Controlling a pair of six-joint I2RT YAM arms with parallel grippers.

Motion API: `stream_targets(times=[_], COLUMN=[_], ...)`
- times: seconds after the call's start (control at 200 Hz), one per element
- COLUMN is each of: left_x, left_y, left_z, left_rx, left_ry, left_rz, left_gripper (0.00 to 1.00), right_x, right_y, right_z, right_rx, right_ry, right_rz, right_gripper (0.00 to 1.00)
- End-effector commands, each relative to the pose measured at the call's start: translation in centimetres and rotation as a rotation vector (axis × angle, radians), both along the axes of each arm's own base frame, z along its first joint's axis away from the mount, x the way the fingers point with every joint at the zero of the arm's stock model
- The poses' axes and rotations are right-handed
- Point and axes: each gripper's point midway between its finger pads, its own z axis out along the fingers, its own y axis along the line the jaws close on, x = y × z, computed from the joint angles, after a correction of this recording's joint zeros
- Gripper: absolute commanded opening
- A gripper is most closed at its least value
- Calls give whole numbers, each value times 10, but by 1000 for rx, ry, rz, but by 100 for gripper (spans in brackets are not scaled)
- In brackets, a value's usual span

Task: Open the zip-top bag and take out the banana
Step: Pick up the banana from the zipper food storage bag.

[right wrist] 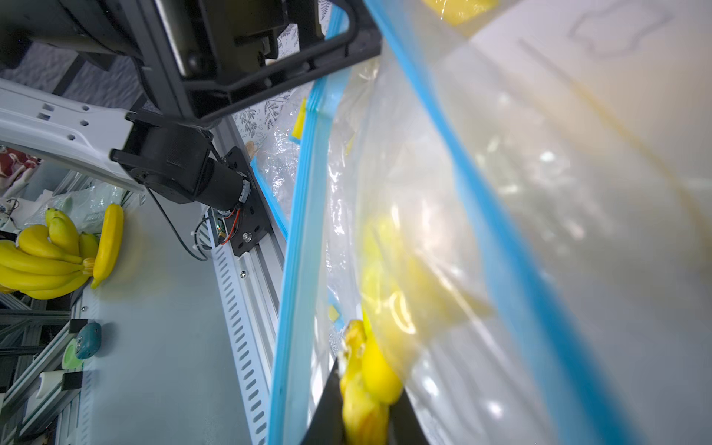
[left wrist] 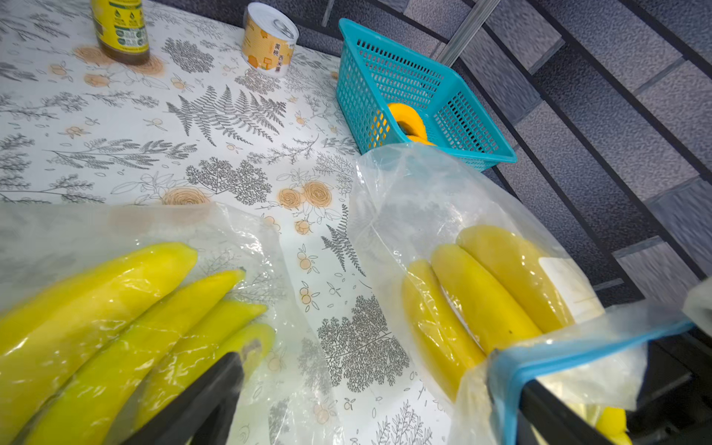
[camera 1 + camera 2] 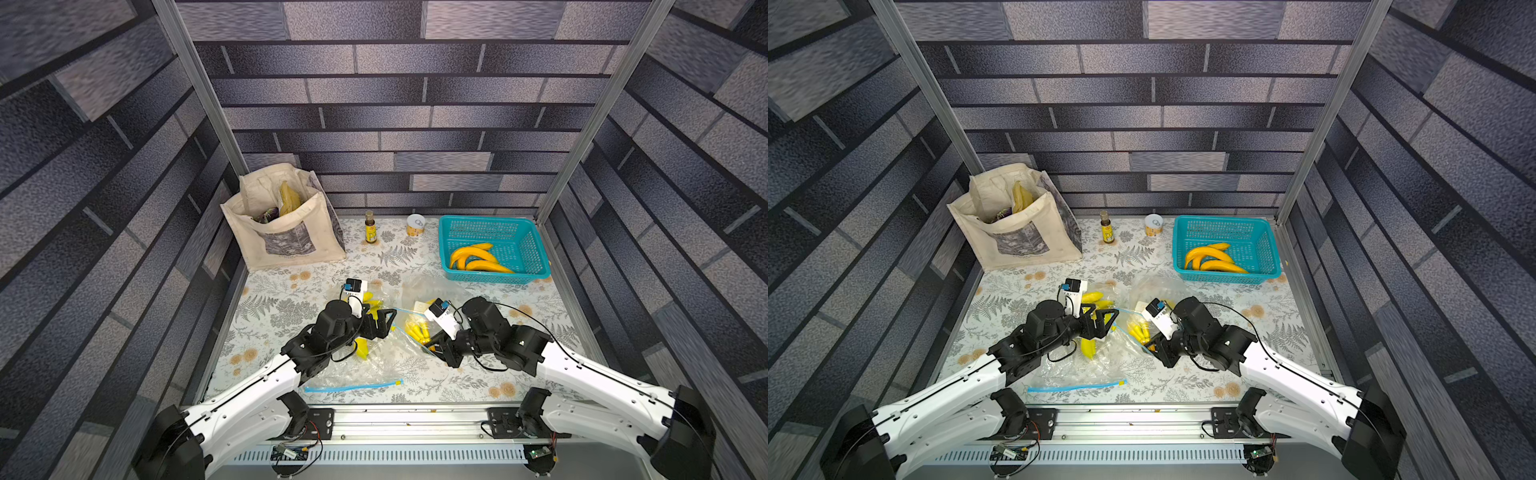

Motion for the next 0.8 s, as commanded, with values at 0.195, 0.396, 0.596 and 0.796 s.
stream_targets(times=[0.195, 0.396, 0.596, 0.796], left_x=[65, 56, 34, 38], left_y=[66, 102, 114, 76], left_z=[23, 73, 94, 38], left_rx=[-18, -103, -148, -238], left_ry=[-84, -200, -239, -44], left_rz=[245, 315, 318, 145], left_gripper=[100, 100, 100, 96], right_x=[-27, -21, -14, -20], right_y=[-20, -22, -17, -9], right_z=[4, -6, -3, 21], right_rx=[-28, -76, -71, -13], right_ry=[72, 86, 68, 55], right_rz=[41, 17, 19, 94], right_gripper=[0, 0, 0, 0])
